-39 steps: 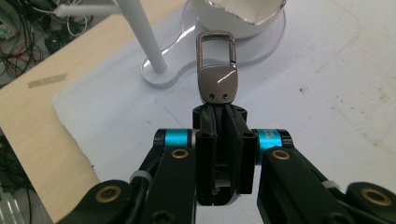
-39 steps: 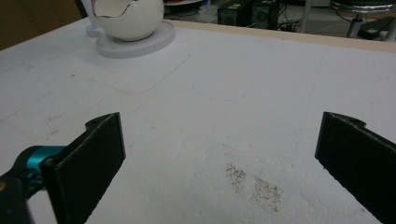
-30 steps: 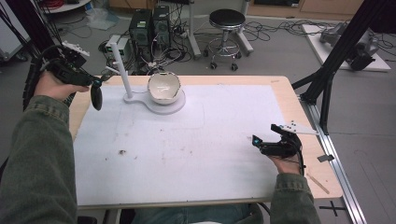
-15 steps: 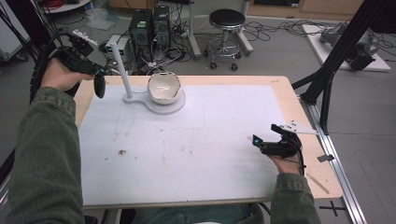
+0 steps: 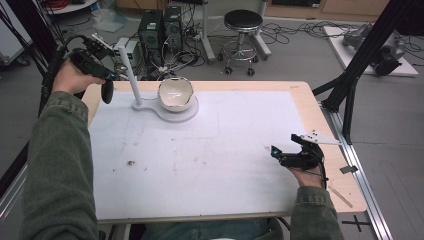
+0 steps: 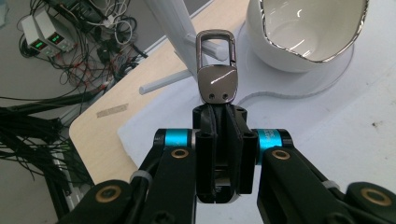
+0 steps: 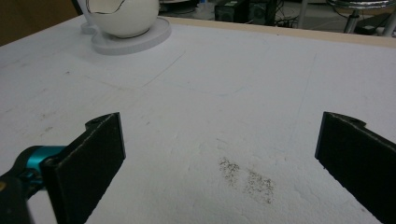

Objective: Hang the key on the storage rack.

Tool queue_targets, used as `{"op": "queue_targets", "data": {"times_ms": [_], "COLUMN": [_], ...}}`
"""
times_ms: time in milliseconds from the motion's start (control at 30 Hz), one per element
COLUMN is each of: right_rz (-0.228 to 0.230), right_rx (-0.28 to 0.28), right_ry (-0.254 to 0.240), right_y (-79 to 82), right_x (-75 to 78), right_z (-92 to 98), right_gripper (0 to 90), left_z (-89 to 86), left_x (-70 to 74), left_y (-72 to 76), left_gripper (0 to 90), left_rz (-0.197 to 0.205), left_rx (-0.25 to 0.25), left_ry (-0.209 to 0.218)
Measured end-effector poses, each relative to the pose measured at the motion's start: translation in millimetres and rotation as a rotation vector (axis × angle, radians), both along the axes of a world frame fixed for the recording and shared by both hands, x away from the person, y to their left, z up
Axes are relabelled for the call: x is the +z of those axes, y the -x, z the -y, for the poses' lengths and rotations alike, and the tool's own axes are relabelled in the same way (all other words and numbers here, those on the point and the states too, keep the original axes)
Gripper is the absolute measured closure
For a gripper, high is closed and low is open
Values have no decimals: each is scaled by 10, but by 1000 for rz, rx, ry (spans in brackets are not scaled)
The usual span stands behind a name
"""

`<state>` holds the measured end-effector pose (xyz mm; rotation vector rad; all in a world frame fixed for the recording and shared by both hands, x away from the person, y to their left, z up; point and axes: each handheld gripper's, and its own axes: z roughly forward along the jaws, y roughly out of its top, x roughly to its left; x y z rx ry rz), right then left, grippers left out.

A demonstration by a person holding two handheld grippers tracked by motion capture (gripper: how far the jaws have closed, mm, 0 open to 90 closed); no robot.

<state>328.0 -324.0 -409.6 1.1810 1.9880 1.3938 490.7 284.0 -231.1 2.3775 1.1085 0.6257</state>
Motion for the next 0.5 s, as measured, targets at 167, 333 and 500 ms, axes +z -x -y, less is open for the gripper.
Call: {"op": "queue_targets", "data": {"times_ms": [167, 333, 500], "right_rz": [-4, -4, -1], "right_rx": [-6, -7, -2], "right_ry": [-7, 1, 3], "right_y": [9, 8, 3], "right_x": [3, 2, -2], "right_z": [13, 10, -5], "right_gripper": [5, 5, 5], "left_z": [-8, -49, -5], "left_x": [-26, -75, -100], "left_y": [0, 3, 48], "left_gripper": [822, 699, 421], "left_rz": [4, -38, -51], "left_rx": [7, 19, 13], "left_ry": [12, 76, 120]}}
